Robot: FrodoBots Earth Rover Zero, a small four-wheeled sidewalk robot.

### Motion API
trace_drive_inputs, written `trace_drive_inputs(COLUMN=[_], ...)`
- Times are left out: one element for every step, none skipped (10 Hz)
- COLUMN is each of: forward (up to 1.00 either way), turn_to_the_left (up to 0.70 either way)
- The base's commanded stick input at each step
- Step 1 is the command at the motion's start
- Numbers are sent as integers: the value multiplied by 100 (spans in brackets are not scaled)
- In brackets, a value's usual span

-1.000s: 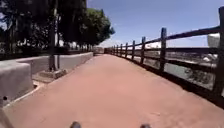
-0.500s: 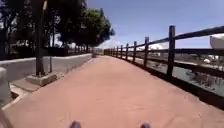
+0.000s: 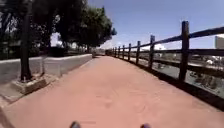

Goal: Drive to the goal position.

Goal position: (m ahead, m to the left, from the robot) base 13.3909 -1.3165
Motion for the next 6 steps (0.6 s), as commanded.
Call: trace_drive_inputs(forward=[100, 100, 100, 100, 100, 100], turn_to_the_left=[0, 0, 0, 0, 0, 0])
